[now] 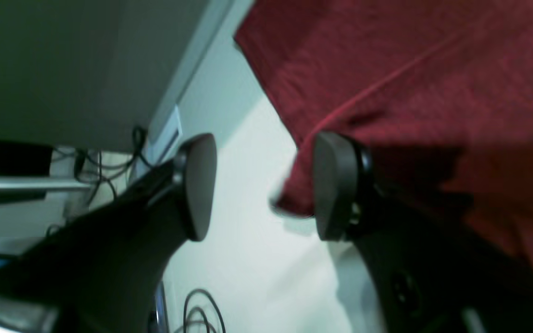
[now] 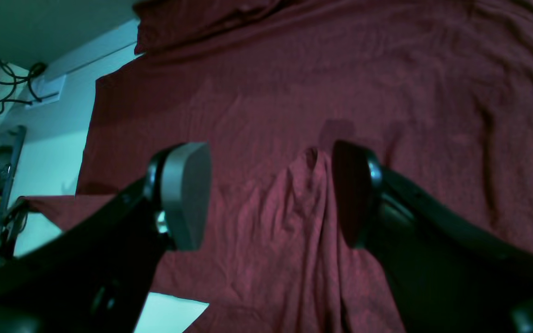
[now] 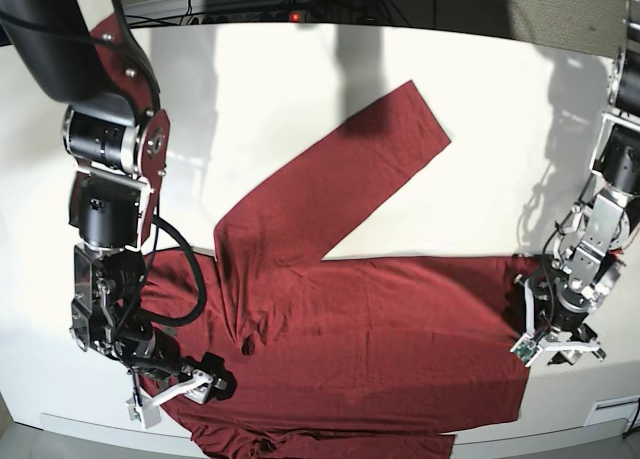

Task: Fold the T-shirt properly
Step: 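Pull the shirt body with the right gripper toward the hem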

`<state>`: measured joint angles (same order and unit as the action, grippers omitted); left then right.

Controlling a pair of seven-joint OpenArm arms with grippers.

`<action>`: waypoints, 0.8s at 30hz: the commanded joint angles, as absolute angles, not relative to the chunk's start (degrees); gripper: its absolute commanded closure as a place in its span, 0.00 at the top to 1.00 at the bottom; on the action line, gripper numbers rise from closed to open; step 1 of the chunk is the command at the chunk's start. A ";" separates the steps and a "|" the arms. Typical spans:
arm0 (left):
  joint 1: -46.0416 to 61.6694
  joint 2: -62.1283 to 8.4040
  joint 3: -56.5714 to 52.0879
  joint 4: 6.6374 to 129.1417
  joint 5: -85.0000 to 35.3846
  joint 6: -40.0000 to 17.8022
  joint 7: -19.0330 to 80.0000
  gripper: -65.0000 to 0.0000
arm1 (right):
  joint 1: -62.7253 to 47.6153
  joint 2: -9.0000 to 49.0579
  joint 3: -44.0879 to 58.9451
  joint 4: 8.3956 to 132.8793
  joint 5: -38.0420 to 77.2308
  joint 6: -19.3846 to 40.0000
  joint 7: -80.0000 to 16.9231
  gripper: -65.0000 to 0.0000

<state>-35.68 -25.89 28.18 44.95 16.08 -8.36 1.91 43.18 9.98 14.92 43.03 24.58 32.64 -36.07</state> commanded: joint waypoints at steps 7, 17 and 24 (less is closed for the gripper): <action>-37.21 -26.70 27.92 45.63 17.21 -10.15 -4.91 0.50 | 45.54 10.15 14.98 44.03 25.74 33.28 -34.87 0.63; -35.92 -29.04 27.86 51.81 -10.90 -10.11 10.59 0.50 | 44.99 12.82 8.88 44.58 19.46 40.00 -37.08 0.62; -28.40 -36.51 27.79 73.67 -18.92 -9.06 21.80 0.50 | 40.42 20.03 -6.33 52.69 19.51 40.00 -40.23 0.62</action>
<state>-26.72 -35.90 28.25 73.19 -19.20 -9.30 23.29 38.46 19.88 -6.57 51.68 18.41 39.55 -41.47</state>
